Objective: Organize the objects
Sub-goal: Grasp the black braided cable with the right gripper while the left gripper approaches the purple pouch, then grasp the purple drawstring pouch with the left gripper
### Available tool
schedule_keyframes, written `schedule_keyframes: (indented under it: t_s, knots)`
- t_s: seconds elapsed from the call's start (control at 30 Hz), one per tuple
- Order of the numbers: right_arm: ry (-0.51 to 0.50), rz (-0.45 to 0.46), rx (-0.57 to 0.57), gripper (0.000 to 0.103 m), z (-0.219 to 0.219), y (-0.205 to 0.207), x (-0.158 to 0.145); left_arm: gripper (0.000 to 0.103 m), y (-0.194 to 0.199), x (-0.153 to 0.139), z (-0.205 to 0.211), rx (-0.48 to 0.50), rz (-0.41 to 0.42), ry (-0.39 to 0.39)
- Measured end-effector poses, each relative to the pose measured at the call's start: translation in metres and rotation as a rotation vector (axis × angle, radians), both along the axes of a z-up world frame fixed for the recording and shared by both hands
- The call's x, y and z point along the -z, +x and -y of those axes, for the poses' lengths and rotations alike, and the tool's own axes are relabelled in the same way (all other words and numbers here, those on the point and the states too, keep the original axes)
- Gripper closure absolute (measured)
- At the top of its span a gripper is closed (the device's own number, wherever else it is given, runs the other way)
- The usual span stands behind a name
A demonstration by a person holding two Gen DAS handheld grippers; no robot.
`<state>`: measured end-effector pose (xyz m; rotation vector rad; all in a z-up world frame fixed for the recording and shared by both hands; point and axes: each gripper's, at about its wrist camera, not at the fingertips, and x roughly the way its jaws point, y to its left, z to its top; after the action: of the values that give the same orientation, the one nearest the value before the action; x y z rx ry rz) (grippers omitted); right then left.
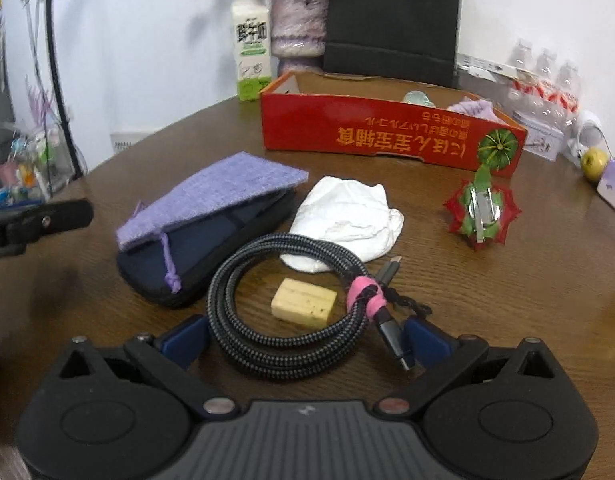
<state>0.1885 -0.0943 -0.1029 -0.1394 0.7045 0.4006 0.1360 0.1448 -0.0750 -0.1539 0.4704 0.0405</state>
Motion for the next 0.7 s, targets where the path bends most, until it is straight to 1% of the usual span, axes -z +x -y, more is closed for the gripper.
schedule_keyframes:
  t_s: [0.07,0.27,0.33,0.43,0.5,0.7]
  knots:
    - [0.006,0.016,0.01,0.0,-0.001,0.001,0.001,0.0,0.0,0.0,-0.001,0.002,0.001,-0.003]
    - [0.021,0.015,0.003,0.001,0.001,0.002,0.001,0.0,0.0,0.001,-0.002,-0.002,-0.003,-0.015]
    - [0.039,0.021,0.006,0.006,0.004,0.001,-0.001,0.0,0.001,0.001,-0.003,-0.006,-0.007,-0.02]
    - [0.102,0.023,0.002,0.011,0.012,-0.001,-0.003,0.0,0.002,0.002,-0.005,-0.008,-0.017,-0.034]
    - [0.126,0.026,0.006,0.012,0.015,-0.003,-0.004,0.0,0.002,0.003,-0.006,-0.013,-0.023,-0.038]
    - [0.152,0.124,0.021,0.015,0.023,-0.016,-0.012,0.0,0.002,0.003,-0.007,-0.026,-0.028,-0.039]
